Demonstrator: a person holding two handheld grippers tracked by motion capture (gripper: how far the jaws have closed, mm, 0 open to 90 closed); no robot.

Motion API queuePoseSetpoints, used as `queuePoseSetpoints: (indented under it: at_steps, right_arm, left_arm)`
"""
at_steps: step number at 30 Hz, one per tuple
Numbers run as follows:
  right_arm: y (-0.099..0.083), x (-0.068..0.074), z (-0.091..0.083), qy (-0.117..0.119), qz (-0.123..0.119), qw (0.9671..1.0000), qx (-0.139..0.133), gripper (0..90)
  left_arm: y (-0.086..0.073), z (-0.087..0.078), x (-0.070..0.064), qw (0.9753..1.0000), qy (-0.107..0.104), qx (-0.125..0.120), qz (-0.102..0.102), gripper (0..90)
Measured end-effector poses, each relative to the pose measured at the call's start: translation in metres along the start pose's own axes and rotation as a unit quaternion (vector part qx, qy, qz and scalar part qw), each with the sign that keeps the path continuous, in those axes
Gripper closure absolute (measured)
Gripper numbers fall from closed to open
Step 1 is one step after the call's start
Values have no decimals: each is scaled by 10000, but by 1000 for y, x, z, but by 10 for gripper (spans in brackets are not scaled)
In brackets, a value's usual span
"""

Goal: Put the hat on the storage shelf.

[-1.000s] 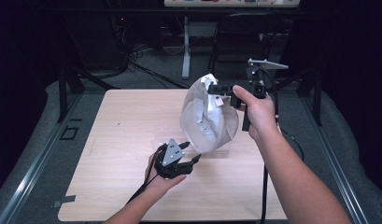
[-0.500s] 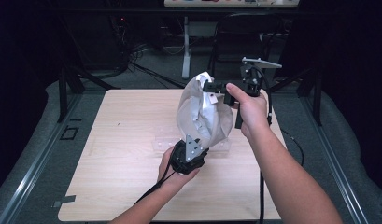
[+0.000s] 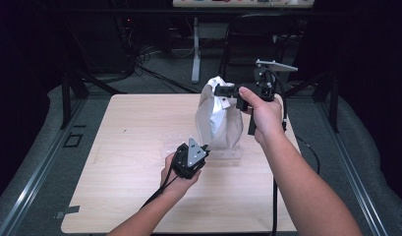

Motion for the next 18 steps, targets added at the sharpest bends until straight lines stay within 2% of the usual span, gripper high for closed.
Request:
queuePoseSetpoints:
  at_steps: [6, 7, 11, 13, 14, 18]
  right_arm:
    - [1, 0, 2, -29, -32, 10000, -17, 818]
    - [1, -1, 3, -28, -29, 10000, -12, 820]
    - [3, -2, 5, -22, -1, 10000, -42, 820]
    - [4, -3, 5, -21, 13, 10000, -59, 821]
    - [4, -4, 6, -39, 25, 9999, -98, 821]
    - [3, -10, 8, -75, 53, 9999, -82, 821]
  left_arm:
    - [1, -1, 11, 9984, -315, -33, -458, 848]
    - [1, -1, 11, 9984, -315, -33, -458, 849]
    - [4, 0, 17, 9962, -630, -147, -588, 853]
    - [4, 0, 19, 9960, -660, -146, -582, 854]
    - [3, 2, 23, 9951, -742, -152, -639, 854]
    - [0, 3, 28, 9938, -838, -154, -710, 854]
Point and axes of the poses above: each handheld gripper's, and its own axes: z roughly forward along the jaws, y roughly out of its top, x roughly to its left, the point moved 9 cm from there along z, roughly forward along the jaws, and after that the axes turned 14 degrees about -x, right-handed, at the moved point
